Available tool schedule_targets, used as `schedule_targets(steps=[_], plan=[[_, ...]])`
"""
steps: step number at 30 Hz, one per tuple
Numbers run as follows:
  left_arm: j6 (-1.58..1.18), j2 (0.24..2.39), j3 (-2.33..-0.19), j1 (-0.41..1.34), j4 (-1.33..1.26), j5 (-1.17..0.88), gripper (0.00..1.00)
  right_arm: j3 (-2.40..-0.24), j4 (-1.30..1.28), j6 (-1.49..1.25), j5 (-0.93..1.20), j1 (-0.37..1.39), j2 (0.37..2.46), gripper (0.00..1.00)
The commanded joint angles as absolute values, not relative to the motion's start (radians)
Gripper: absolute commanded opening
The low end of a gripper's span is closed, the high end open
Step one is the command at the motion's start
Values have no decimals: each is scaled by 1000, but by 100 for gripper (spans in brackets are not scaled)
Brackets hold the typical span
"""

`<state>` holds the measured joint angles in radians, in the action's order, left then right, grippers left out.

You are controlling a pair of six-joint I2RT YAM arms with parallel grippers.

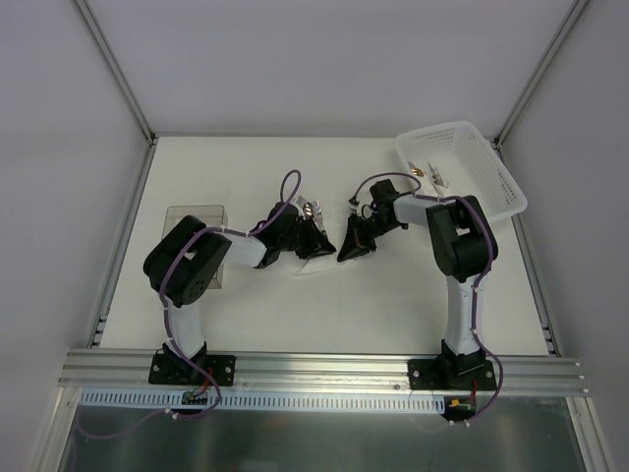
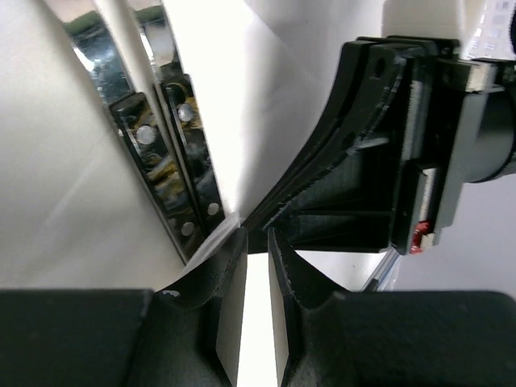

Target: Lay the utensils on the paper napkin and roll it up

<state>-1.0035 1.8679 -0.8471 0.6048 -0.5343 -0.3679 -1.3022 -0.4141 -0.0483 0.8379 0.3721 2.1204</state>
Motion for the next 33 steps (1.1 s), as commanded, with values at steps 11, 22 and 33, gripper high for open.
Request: schedule_targets(steps=[11, 22, 33], plan=[[-1066, 1948, -764, 565, -682, -390, 15, -1322, -449, -17, 770, 379, 2138, 4], [-1088, 2016, -753, 560, -739, -403, 13, -1353, -521, 72, 789, 341, 1964, 20], [-1083, 2011, -758, 557, -715, -405, 13, -1424, -677, 198, 644, 180, 1966, 57]])
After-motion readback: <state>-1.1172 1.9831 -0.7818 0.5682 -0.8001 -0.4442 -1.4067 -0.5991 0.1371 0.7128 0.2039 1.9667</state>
